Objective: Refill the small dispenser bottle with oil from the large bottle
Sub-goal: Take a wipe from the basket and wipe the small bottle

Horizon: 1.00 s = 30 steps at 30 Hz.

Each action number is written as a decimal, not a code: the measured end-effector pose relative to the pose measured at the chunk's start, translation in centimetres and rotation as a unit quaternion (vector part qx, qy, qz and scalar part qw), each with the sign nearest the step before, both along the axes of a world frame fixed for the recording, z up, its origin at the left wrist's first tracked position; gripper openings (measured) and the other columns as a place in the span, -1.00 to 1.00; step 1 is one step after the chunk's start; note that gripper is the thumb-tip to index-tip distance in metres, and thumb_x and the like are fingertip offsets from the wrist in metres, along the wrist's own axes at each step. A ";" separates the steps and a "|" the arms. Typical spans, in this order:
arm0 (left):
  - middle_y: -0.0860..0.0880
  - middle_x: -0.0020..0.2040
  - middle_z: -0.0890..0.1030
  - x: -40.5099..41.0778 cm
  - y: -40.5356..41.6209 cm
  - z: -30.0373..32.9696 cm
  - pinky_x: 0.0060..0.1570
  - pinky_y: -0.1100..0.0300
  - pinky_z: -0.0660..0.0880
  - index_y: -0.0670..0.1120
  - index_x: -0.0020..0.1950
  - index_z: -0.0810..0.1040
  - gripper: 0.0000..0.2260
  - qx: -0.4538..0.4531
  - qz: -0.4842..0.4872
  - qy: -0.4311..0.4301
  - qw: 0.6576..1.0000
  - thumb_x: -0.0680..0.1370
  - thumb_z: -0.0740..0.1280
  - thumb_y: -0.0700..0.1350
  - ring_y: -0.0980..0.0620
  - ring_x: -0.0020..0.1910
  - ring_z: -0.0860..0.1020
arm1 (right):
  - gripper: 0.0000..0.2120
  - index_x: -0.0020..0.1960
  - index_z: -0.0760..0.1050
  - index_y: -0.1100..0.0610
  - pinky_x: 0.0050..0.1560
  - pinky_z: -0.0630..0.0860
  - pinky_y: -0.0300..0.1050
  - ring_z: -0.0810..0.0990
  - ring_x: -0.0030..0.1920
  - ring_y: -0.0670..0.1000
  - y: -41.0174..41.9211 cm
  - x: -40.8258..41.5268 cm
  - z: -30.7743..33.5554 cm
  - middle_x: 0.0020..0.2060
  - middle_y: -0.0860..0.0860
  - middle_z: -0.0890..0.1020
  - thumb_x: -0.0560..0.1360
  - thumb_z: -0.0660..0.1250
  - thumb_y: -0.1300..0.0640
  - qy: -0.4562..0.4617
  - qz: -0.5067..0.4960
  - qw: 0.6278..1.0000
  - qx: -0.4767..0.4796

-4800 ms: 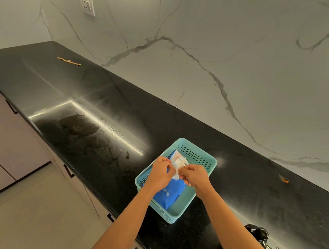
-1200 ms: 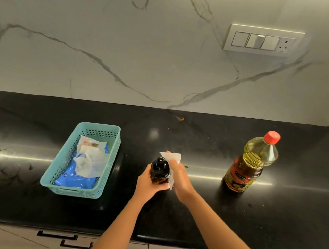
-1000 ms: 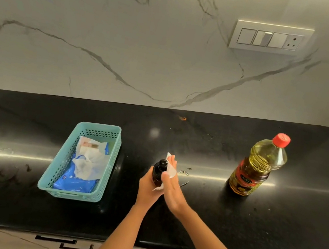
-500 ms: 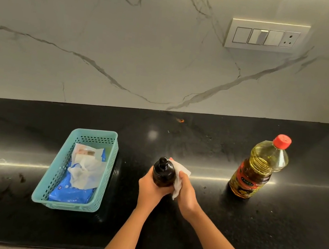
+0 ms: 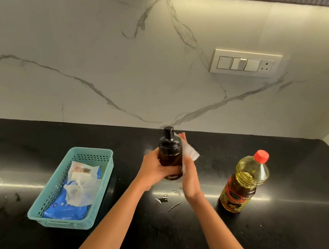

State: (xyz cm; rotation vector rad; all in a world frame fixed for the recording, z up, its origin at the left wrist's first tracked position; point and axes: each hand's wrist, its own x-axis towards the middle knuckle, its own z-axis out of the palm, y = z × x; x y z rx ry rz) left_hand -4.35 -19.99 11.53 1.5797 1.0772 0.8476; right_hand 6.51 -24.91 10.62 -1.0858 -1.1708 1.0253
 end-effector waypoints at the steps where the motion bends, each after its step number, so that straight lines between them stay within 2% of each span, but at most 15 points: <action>1: 0.15 -0.10 0.63 0.1 0.1 0.5 -0.19 0.44 0.46 0.05 0.06 0.54 -0.59 0.013 -0.018 0.006 1.000 0.29 0.56 -0.18 0.29 -0.09 0.58 | -0.60 0.35 0.30 -0.15 0.20 0.35 -0.44 0.38 0.34 -0.24 0.3 0.4 0.8 0.26 -0.26 0.47 0.59 -0.13 0.01 0.011 -0.007 1.000 -0.016; 2: 0.15 -0.08 0.62 0.2 0.3 1.0 -0.14 0.42 0.46 0.05 0.08 0.53 -0.58 0.025 -0.035 0.016 0.999 0.29 0.56 -0.18 0.28 -0.07 0.57 | -0.61 0.25 0.38 -0.14 0.12 0.42 -0.42 0.45 0.27 -0.16 0.5 0.7 1.3 0.17 -0.17 0.55 0.62 -0.16 0.00 0.022 -0.014 0.999 -0.033; 4: 0.13 -0.05 0.61 0.5 0.6 1.8 -0.04 0.36 0.45 0.02 0.12 0.52 -0.58 0.037 -0.049 0.015 0.998 0.32 0.54 -0.17 0.23 -0.01 0.56 | -0.60 0.14 0.42 -0.09 0.01 0.47 -0.39 0.49 0.15 -0.09 0.3 1.0 1.9 0.05 -0.07 0.57 0.66 -0.20 0.04 0.060 -0.021 0.997 -0.051; 7: 0.12 0.04 0.56 1.1 0.9 2.5 0.09 0.21 0.47 0.01 0.25 0.40 -0.53 0.023 -0.029 -0.029 0.999 0.40 0.48 -0.17 0.13 0.09 0.54 | -0.65 0.29 0.29 -0.07 0.05 0.44 -0.35 0.46 0.20 0.04 -0.4 0.5 1.6 0.11 -0.06 0.52 0.66 -0.19 0.02 0.055 -0.033 0.997 -0.039; 9: 0.12 0.08 0.50 1.5 0.8 3.1 0.11 0.18 0.45 0.02 0.34 0.27 -0.50 0.004 -0.034 -0.065 0.997 0.48 0.40 -0.17 0.12 0.12 0.49 | -0.65 0.35 0.18 -0.21 0.18 0.36 -0.37 0.34 0.35 0.07 -0.9 0.3 1.7 0.25 -0.07 0.44 0.60 -0.15 -0.12 0.027 -0.027 0.999 -0.010; 11: 0.08 0.11 0.48 1.7 0.6 3.8 0.05 0.23 0.44 0.03 0.34 0.19 -0.52 -0.016 -0.049 -0.095 0.994 0.52 0.34 -0.18 0.10 0.15 0.48 | -0.54 0.41 0.04 -0.33 0.37 0.18 -0.38 0.14 0.49 -0.10 -1.0 0.3 2.6 0.49 -0.10 0.20 0.51 -0.10 -0.30 -0.002 -0.015 0.999 0.042; 13: 0.02 0.12 0.48 1.9 0.6 4.5 0.07 0.19 0.48 0.05 0.32 0.19 -0.53 -0.017 -0.061 -0.118 0.991 0.53 0.33 -0.21 0.04 0.17 0.48 | -0.45 0.43 -0.01 -0.33 0.48 0.08 -0.22 0.05 0.52 -0.13 -0.8 0.5 3.9 0.54 -0.11 0.06 0.46 -0.04 -0.36 -0.020 -0.010 0.997 0.075; 16: -0.04 0.14 0.51 2.2 0.5 5.8 0.18 0.03 0.49 0.10 0.24 0.26 -0.55 -0.006 -0.075 -0.162 0.984 0.48 0.39 -0.21 0.00 0.18 0.51 | -0.47 0.44 0.08 -0.30 0.48 0.17 -0.11 0.19 0.48 -0.09 0.1 1.1 5.6 0.50 -0.06 0.21 0.47 -0.08 -0.25 0.012 -0.004 0.996 0.083; 18: -0.04 0.16 0.52 2.4 0.4 6.6 0.17 0.05 0.51 0.15 0.19 0.30 -0.51 0.008 -0.077 -0.184 0.980 0.40 0.47 -0.11 0.02 0.18 0.53 | -0.49 0.44 0.14 -0.21 0.40 0.31 -0.18 0.32 0.42 -0.08 0.6 1.5 6.5 0.42 -0.03 0.35 0.51 -0.12 -0.22 0.034 -0.007 0.995 0.090; 20: -0.01 0.16 0.53 2.5 0.3 7.3 0.13 0.10 0.52 0.20 0.16 0.30 -0.51 0.025 -0.078 -0.180 0.980 0.36 0.46 -0.07 0.07 0.16 0.54 | -0.50 0.42 0.21 -0.13 0.26 0.45 -0.26 0.44 0.32 -0.08 1.0 1.9 7.3 0.30 -0.03 0.47 0.53 -0.17 -0.16 0.044 -0.014 0.995 0.083; 22: 0.02 0.13 0.53 2.5 0.4 7.9 0.09 0.16 0.53 0.21 0.15 0.30 -0.53 0.039 -0.092 -0.159 0.982 0.42 0.45 -0.15 0.11 0.14 0.54 | -0.47 0.38 0.31 -0.04 0.20 0.51 -0.17 0.50 0.27 0.02 1.3 2.4 7.8 0.21 0.06 0.55 0.51 -0.13 -0.16 0.065 -0.021 0.995 0.068; 25: -0.01 0.12 0.52 2.2 0.5 8.7 0.03 0.18 0.55 0.06 0.17 0.28 -0.56 0.054 -0.106 -0.147 0.982 0.44 0.43 -0.21 0.09 0.12 0.55 | -0.41 0.41 0.31 0.11 0.29 0.46 0.02 0.46 0.31 0.17 1.0 3.0 8.4 0.24 0.21 0.52 0.51 -0.07 -0.16 0.111 -0.021 0.992 0.064; 27: -0.06 0.13 0.52 2.3 0.2 9.2 -0.01 0.19 0.58 0.00 0.14 0.25 -0.56 0.057 -0.095 -0.173 0.979 0.43 0.44 -0.17 0.06 0.11 0.57 | -0.47 0.45 0.26 0.06 0.29 0.46 -0.02 0.48 0.31 0.11 0.5 3.0 8.5 0.27 0.17 0.51 0.55 -0.09 -0.09 0.122 -0.011 0.988 0.098; 30: -0.05 0.11 0.53 2.8 -0.5 9.7 -0.08 0.22 0.58 -0.04 0.14 0.23 -0.58 0.070 -0.073 -0.199 0.975 0.42 0.40 -0.08 0.09 0.06 0.60 | -0.54 0.45 0.18 -0.07 0.22 0.45 -0.23 0.48 0.31 -0.08 -0.4 2.2 8.8 0.30 -0.01 0.48 0.57 -0.12 0.00 0.095 0.001 0.986 0.139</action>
